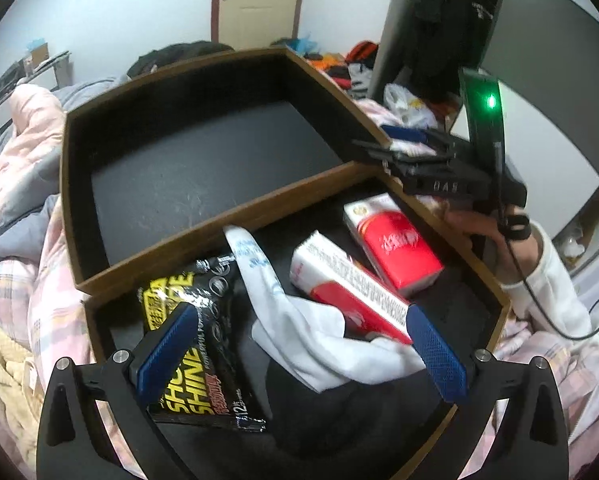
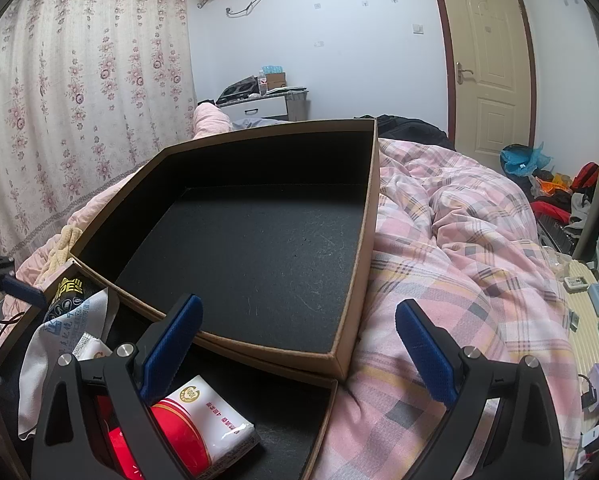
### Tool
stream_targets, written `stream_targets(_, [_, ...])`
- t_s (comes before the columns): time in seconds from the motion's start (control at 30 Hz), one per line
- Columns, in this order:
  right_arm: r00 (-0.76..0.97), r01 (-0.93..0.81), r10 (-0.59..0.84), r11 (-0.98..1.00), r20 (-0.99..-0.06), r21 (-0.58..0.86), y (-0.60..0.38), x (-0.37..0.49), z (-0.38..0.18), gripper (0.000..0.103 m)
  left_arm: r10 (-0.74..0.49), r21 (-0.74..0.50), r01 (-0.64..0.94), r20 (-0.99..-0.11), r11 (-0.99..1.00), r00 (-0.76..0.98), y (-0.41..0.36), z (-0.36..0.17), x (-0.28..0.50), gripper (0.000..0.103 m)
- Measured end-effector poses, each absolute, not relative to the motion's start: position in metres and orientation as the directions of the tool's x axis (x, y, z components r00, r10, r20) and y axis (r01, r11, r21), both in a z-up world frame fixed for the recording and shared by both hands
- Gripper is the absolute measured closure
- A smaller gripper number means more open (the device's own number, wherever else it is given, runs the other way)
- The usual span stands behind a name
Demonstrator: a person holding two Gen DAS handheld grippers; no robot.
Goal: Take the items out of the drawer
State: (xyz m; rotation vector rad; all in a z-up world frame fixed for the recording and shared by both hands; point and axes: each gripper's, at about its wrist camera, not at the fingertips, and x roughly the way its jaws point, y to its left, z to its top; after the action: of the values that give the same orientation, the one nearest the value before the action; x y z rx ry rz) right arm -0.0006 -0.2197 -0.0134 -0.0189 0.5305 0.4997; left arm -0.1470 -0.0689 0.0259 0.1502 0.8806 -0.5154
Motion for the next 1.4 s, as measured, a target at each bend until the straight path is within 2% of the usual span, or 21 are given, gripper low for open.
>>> stream_targets(0.13, [0.746, -0.461, 0.452, 0.881, -0.489, 0.109, -0.220, -0.001, -0.014, 0.007, -0.318, -0.034, 0.440, -0.740, 0.898, 0.593, -0.063, 0.025, -0.144, 0.000])
stream_targets(0.3, [0.746, -0.462, 0.453, 0.880, -0.489, 0.110, -0.220, -0.001, -0.014, 0.007, -0.201, 0.086, 0.361, -0.701, 0.929, 0.684, -0.064, 0.025, -0.139, 0.000])
stream_targets(0.47, [0.746, -0.461, 0.452, 0.880, -0.489, 0.110, -0.220, -0.001, -0.014, 0.007, -0.149, 0.110, 0.286, -0.647, 0.952, 0.748, -0.051, 0.029, -0.135, 0.000])
stream_targets(0.57, [0.746, -0.461, 0.452, 0.880, -0.488, 0.111, -0.221, -0.001, -0.014, 0.007, -0.125, 0.095, 0.232, -0.621, 0.968, 0.774, -0.040, 0.032, -0.134, 0.000])
stream_targets(0.8, [0.746, -0.462, 0.453, 0.880, -0.489, 0.111, -0.221, -0.001, -0.014, 0.007, -0.135, -0.057, 0.124, -0.539, 0.991, 0.831, -0.026, 0.030, -0.137, 0.000])
stream_targets(0.97, [0.746, -0.462, 0.453, 0.880, -0.488, 0.111, -0.221, 0.000, -0.014, 0.007, -0.075, -0.016, 0.081, -0.570, 0.997, 0.818, -0.030, 0.023, -0.127, 0.000])
stream_targets(1.17, [0.745, -0.463, 0.456, 0.879, -0.487, 0.115, -0.221, -0.001, -0.014, 0.007, -0.064, -0.031, 0.057, -0.608, 0.998, 0.791, -0.024, 0.010, -0.118, 0.000])
stream_targets(1.4, [0.745, -0.463, 0.457, 0.879, -0.487, 0.116, -0.221, -0.001, -0.014, 0.006, -0.052, -0.021, 0.050, -0.612, 0.999, 0.789, -0.026, 0.007, -0.117, 0.000])
